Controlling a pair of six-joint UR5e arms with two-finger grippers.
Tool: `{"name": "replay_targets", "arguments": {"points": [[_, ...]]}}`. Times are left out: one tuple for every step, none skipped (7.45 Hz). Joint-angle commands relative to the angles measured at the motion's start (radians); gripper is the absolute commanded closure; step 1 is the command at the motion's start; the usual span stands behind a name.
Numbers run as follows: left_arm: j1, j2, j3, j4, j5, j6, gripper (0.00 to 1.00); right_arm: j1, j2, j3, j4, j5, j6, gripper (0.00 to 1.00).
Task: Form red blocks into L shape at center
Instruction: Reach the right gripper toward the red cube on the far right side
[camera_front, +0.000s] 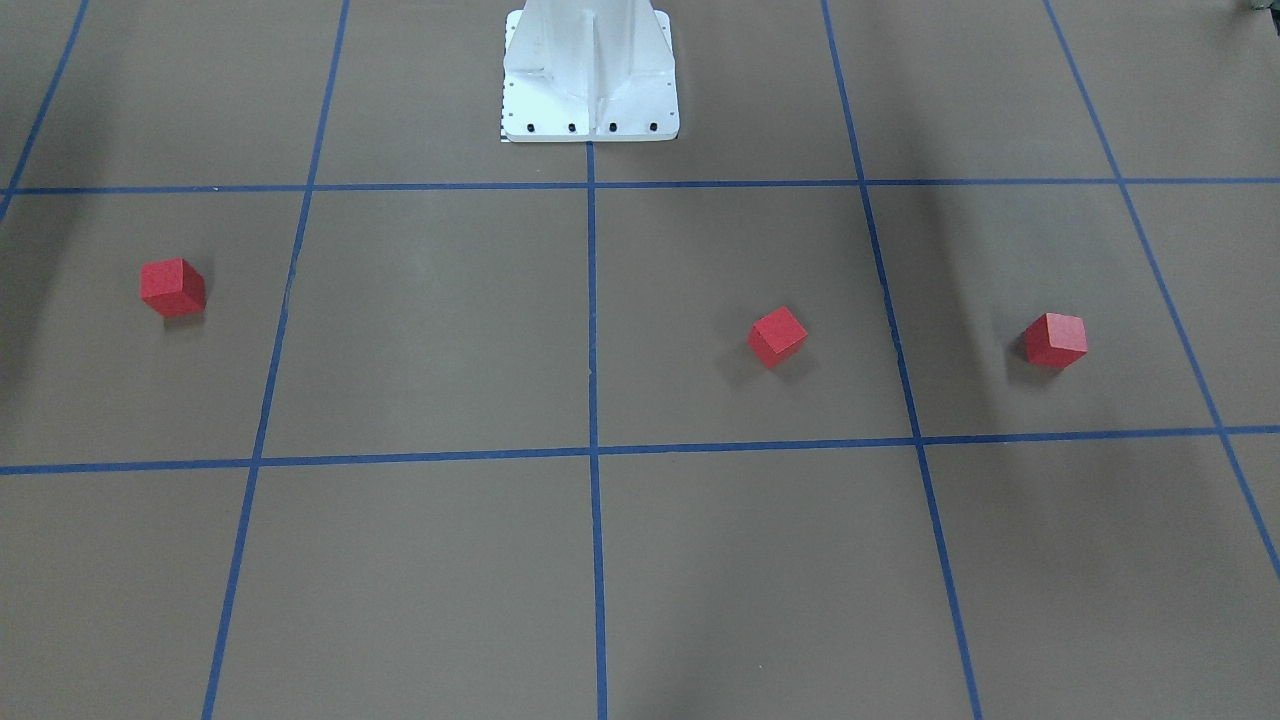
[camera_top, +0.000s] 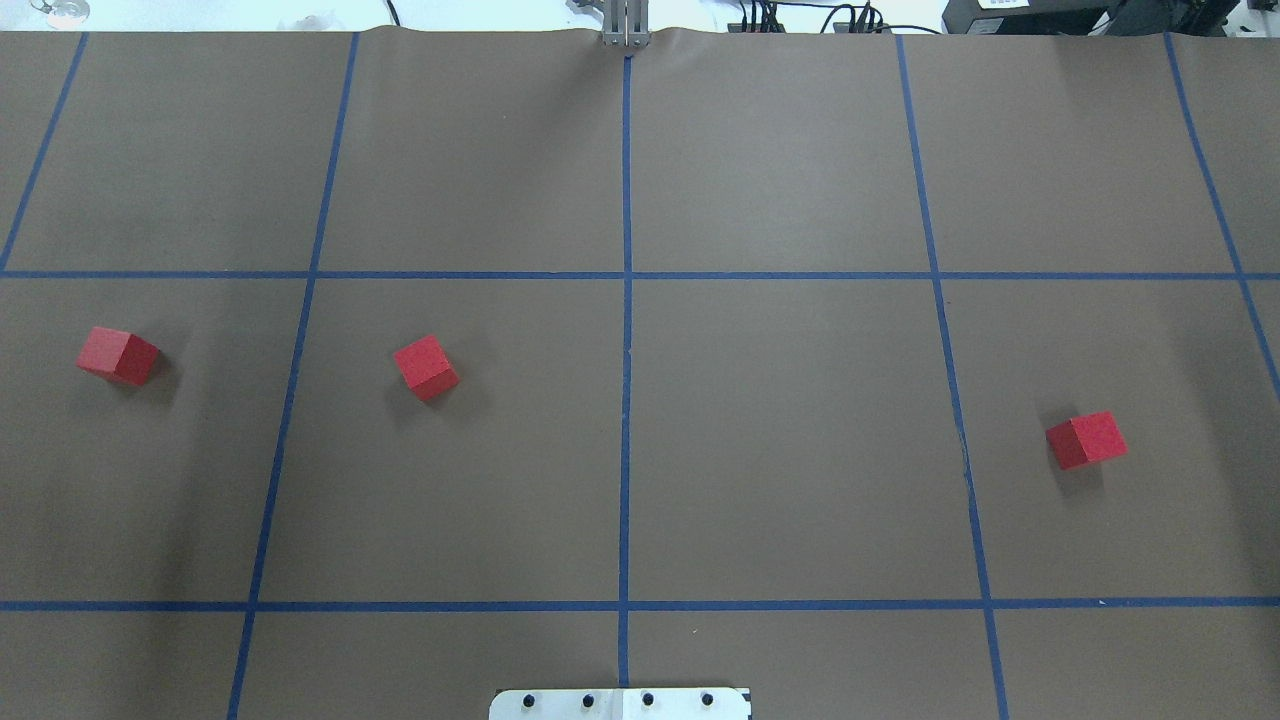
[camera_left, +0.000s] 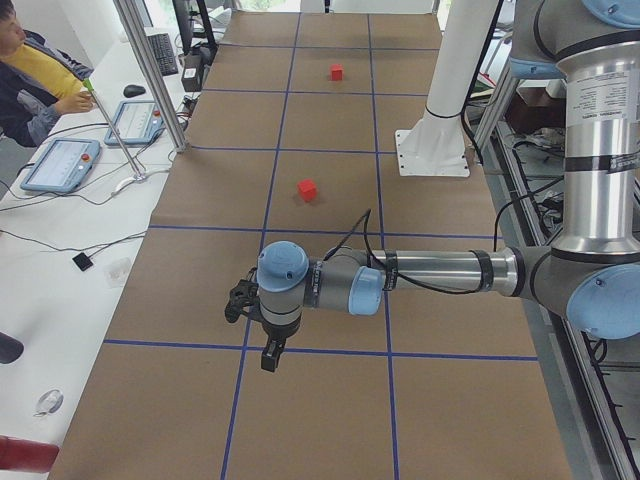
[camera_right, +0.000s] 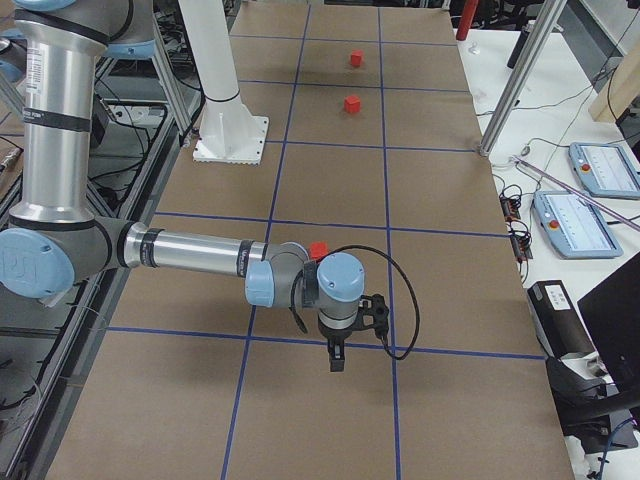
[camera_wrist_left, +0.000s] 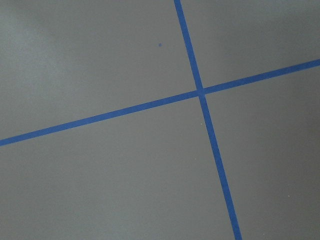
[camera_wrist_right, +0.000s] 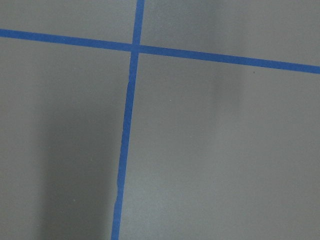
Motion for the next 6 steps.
{"name": "replay_targets", "arguments": {"points": [[0.000,0.000,-0.013,0.000,0.000,0.003,0.00,0.000,0.000,-0.001,0.000,-0.005,0.002,0.00],[0.000,0.000,-0.022,0.002,0.000,0.004,0.00,0.000,0.001,-0.003,0.000,-0.007,0.000,0.00],[0.002,-0.002,-0.025,-0.002,0.002,0.004,0.00,0.000,0.002,0.002,0.002,-0.001,0.000,0.00],[0.003,-0.014,-0.042,-0.026,0.003,-0.005,0.00,0.000,0.002,0.028,0.000,-0.001,0.002,0.00],[0.003,-0.012,-0.048,-0.053,0.003,-0.008,0.00,0.000,0.006,0.066,0.002,-0.002,0.006,0.00],[0.003,-0.020,-0.053,-0.099,0.003,-0.009,0.00,0.000,0.027,0.109,0.003,-0.007,0.008,0.00]]}}
